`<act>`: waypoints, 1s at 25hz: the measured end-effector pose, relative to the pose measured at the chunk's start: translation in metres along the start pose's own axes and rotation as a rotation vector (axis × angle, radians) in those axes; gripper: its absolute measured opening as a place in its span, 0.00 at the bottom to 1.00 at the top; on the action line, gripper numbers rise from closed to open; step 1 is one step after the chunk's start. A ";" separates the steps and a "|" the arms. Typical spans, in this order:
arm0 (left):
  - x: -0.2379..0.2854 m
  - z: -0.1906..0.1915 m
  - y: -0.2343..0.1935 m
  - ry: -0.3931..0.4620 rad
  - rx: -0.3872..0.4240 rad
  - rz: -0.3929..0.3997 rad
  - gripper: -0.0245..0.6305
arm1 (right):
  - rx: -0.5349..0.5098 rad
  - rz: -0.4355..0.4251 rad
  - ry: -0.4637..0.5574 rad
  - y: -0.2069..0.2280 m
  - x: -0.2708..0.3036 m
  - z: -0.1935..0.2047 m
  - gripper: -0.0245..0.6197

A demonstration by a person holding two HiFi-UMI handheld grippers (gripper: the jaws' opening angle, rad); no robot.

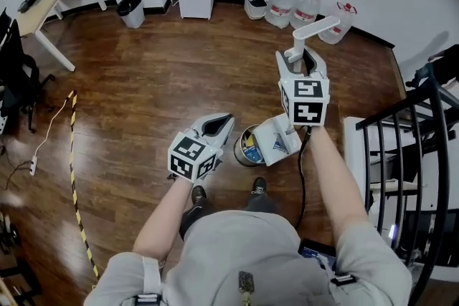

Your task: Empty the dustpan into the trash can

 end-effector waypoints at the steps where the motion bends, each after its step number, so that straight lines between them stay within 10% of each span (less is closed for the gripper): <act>1: -0.010 -0.001 -0.008 0.004 -0.001 0.009 0.04 | -0.018 -0.001 -0.004 -0.014 0.003 -0.005 0.37; 25: -0.143 0.012 -0.081 0.008 -0.044 -0.040 0.04 | -0.195 -0.026 -0.055 -0.170 0.046 -0.024 0.37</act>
Point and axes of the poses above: the fingertips, and each gripper's own axes: x forward along the fingers, y to its right, z out of its underside, the point moved 6 cm from there along -x, backward along the fingers, and after that the axes turned 4 degrees about z, right-handed, at the moved point
